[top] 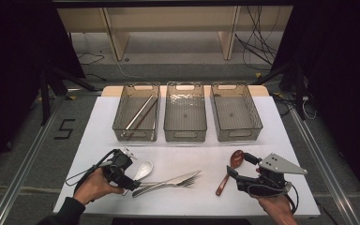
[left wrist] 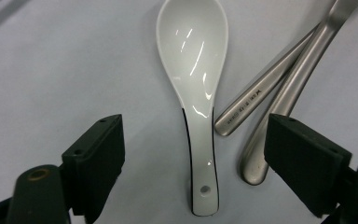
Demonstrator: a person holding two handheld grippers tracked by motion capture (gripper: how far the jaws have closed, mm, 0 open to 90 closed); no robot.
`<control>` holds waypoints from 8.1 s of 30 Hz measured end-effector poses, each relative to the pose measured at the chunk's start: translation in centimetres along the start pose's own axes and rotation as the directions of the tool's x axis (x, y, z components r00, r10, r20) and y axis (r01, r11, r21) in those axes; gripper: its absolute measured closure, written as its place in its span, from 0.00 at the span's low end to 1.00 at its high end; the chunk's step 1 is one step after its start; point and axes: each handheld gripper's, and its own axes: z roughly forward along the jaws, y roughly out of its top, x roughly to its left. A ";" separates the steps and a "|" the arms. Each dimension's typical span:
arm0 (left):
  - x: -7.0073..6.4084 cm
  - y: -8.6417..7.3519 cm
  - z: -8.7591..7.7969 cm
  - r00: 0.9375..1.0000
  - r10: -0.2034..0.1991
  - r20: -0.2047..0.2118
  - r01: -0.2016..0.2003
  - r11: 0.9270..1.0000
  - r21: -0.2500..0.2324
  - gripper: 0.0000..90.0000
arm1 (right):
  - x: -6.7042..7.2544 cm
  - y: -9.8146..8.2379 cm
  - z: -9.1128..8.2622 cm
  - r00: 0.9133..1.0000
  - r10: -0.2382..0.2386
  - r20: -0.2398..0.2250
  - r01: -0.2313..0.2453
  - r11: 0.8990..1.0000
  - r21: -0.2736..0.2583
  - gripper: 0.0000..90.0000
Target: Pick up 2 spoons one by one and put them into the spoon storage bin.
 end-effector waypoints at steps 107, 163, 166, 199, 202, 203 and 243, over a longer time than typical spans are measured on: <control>0.6 9.0 -4.0 0.998 0.046 0.044 -0.032 0.962 -0.271 0.84 | 0.1 0.0 0.6 1.000 -0.002 -0.004 0.002 1.000 0.018 0.28; 4.0 20.6 -0.1 0.996 -0.087 0.021 0.089 0.942 -0.323 0.84 | -0.1 0.2 0.9 1.000 0.004 -0.023 -0.003 1.000 0.017 0.28; 4.1 20.8 0.0 0.995 -0.100 0.030 0.104 0.937 -0.332 0.84 | -0.1 0.2 0.9 1.000 0.002 -0.023 -0.002 1.000 0.017 0.28; 3.3 19.3 -0.9 0.990 -0.110 0.087 0.133 0.931 -0.339 0.40 | 0.0 0.1 1.0 1.000 -0.007 -0.011 0.007 0.999 0.032 0.28; 3.2 18.2 -2.0 0.990 -0.104 0.095 0.132 0.924 -0.358 0.36 | 0.1 0.1 1.2 1.000 -0.010 -0.010 0.010 0.999 0.040 0.28; 3.2 17.8 -2.3 0.989 -0.106 0.106 0.138 0.919 -0.370 0.36 | 0.1 0.1 1.2 1.000 -0.008 -0.007 0.009 0.999 0.047 0.28; -1.2 1.5 -3.9 0.994 -0.008 0.111 0.059 0.881 -0.470 0.24 | 0.5 -2.2 8.0 0.988 -0.071 -0.136 0.127 0.874 0.469 0.97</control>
